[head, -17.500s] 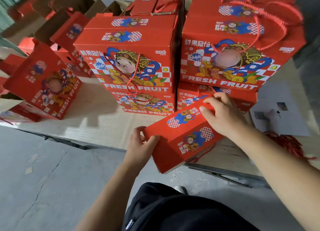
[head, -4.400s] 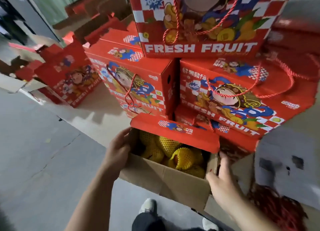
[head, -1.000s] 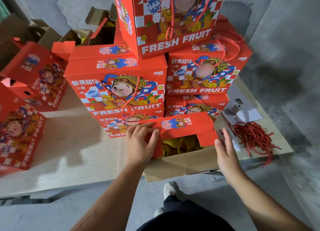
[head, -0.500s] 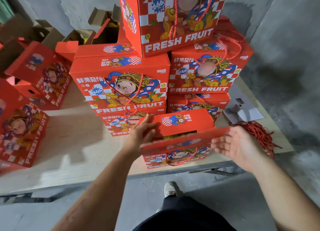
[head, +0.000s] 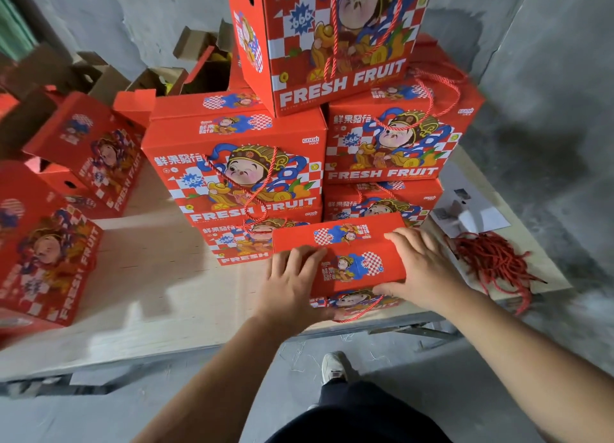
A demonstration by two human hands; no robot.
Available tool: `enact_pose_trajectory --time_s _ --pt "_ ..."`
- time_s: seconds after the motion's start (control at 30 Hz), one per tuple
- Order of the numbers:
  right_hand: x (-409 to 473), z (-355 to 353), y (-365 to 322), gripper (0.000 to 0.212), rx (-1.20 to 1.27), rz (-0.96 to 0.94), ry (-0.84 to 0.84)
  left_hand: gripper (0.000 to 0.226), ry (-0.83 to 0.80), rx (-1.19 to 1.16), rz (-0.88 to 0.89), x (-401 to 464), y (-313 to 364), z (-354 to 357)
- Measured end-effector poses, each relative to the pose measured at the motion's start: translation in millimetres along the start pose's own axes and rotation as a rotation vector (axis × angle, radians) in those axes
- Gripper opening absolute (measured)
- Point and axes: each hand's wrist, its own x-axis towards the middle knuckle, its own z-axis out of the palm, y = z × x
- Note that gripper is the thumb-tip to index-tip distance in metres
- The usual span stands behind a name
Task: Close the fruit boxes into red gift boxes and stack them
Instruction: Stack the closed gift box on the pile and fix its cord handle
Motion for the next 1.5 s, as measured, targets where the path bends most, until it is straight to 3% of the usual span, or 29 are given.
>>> enact_pose_trajectory --time_s 0.13,0.33,0.57,0.63,0.73,0.8,0.93,1.2,1.27,1.43,1.5 --pt "4.6 -5.7 -4.6 0.110 -0.150 -0.022 0.074 0.103 -0.037 0.130 -0.070 12.2 7.1 -2.7" --pt "5.8 6.7 -3.2 0.137 0.042 0.060 -0.175 0.117 -0.149 0.148 -0.093 18.1 5.4 5.3" --pt "21.1 -7.1 -4.5 0.140 -0.018 0.087 -0.411 0.126 -0.340 0.183 -0.085 30.1 3.8 -1.0" --pt "17.0 -6.3 -13.4 0.138 -0.047 0.091 -0.347 0.121 -0.298 0.225 -0.103 25.2 8.7 -4.0" --pt "-3.2 -0.7 -26.7 0.124 -0.139 0.011 -0.025 0.111 -0.167 0.287 -0.100 8.7 19.1 -2.1" --pt "-10.2 1.1 -24.6 0.115 -0.193 -0.045 0.101 0.111 -0.148 0.296 -0.113 3.7 25.6 -0.3" --pt "-0.4 -1.7 -18.9 0.135 -0.114 -0.007 -0.106 0.115 -0.255 0.173 -0.216 10.5 26.8 -0.4" --pt "26.2 -11.5 -21.8 0.145 -0.056 0.067 -0.503 0.132 -0.476 0.186 -0.210 28.2 21.3 -7.4" --pt "21.8 -11.8 -23.5 0.140 -0.015 0.050 -0.435 0.131 -0.421 0.187 -0.201 25.2 21.2 -7.2" --pt "-8.3 -9.3 -20.1 0.120 0.056 -0.136 -0.110 0.106 -0.011 0.053 -0.094 -7.1 39.3 -5.5" --pt "-9.1 -12.0 -18.3 0.110 0.072 -0.183 -0.006 0.105 0.060 0.035 -0.105 -7.6 47.8 -4.5"
